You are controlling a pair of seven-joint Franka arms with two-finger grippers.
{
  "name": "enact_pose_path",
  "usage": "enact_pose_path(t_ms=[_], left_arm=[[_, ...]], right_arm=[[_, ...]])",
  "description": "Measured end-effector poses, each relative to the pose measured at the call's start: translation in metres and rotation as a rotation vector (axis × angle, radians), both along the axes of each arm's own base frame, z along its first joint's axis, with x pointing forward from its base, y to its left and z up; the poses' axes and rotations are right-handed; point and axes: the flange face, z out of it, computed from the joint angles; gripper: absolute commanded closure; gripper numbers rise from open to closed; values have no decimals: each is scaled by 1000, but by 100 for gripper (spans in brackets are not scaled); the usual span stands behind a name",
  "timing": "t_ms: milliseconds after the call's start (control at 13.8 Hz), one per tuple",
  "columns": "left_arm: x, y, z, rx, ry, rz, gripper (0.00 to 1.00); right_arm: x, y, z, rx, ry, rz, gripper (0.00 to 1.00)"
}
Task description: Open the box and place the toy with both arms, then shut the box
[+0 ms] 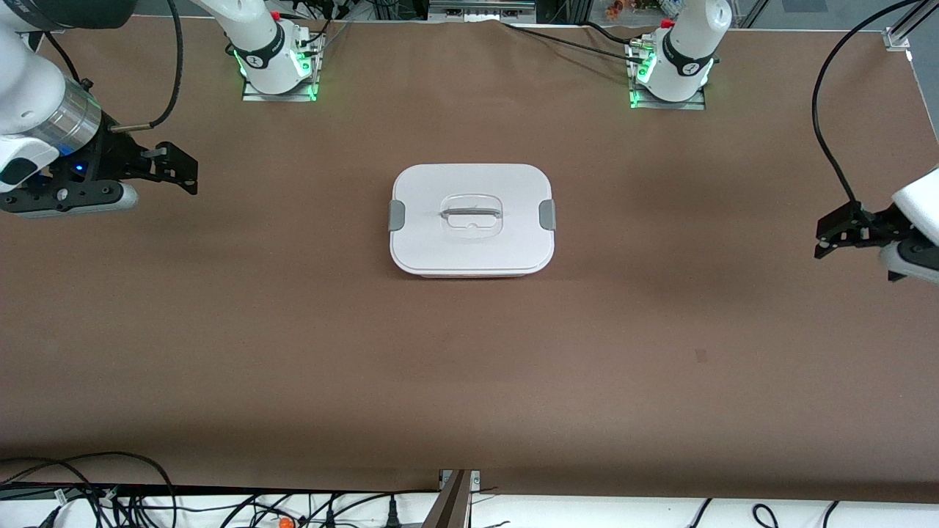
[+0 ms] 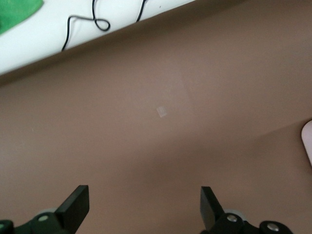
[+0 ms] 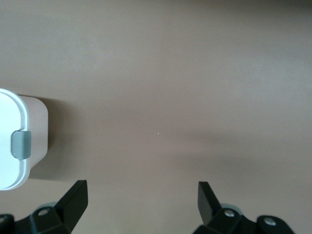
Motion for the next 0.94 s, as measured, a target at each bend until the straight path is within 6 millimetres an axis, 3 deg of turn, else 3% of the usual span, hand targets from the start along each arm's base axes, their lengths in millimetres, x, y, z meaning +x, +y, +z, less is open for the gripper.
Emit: enact_pose_path(t_ms=[218,363,944], left_arm=[[-19,14,-6,-14,45,90,0],[-29,10,-12,-32,71,194,0],[-29,15,-20,-32,93,239,0]], right_arm=[[0,0,0,-2,-4,0,0],[2,0,1,0,-16,1,0],[2,0,1,0,-17,2,0]])
